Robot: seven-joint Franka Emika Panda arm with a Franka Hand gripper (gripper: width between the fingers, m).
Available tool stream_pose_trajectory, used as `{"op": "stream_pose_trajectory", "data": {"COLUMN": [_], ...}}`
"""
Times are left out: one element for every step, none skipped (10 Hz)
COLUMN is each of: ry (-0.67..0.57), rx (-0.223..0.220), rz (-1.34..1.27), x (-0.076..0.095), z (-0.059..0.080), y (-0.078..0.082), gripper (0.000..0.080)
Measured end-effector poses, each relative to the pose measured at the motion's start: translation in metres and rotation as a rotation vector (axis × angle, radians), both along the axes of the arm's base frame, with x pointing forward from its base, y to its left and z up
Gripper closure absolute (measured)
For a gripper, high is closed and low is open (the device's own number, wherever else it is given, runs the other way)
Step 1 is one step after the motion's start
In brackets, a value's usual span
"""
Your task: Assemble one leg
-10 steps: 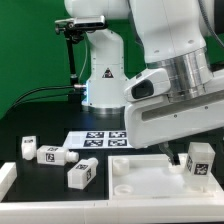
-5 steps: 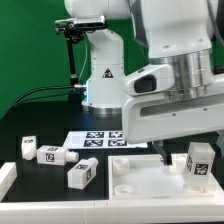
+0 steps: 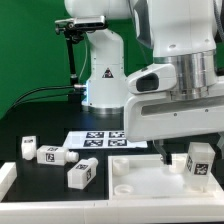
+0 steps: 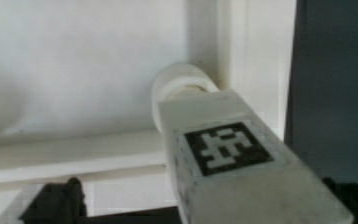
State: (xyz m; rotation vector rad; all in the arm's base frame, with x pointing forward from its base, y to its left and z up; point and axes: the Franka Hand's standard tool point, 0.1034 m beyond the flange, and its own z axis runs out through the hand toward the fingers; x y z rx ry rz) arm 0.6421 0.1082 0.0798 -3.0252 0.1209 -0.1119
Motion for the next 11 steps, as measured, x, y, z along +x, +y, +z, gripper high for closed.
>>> {"op": "stream_pose_trajectory", "data": {"ry": [0.000,0.006,0.015,0.022,0.029,0.036,0.041,0.028,0.049,0.076,0.097], "rx": [0.000,0.006,0.014,0.018,0.022,0.027,0.036,0.049,0.069,0.112,0.156], "rz": [-0.002,-0.053,-0.138,-0.200,-0.261,-0.326,-0.431,-0.611,-0.785,-0.972,-1.139], "x": [0.000,0.000,0.000,0.000,0.000,0.000,0.000,-0.003,-0.009,-0.010,-0.012], "z": [0.000,0.000,0.000,0.000,0.000,0.000,0.000,0.000,-0.001,-0.002,-0.004], "y": [0.000,0.000,0.001,0.001,0.000,0.000,-0.001,0.000,0.003,0.009,0.016], "gripper": [0.0160,0.0328,0.0510,0.0510,0.0512,0.0512,0.0512,0.0512,0.0512,0.0512,0.0512]}}
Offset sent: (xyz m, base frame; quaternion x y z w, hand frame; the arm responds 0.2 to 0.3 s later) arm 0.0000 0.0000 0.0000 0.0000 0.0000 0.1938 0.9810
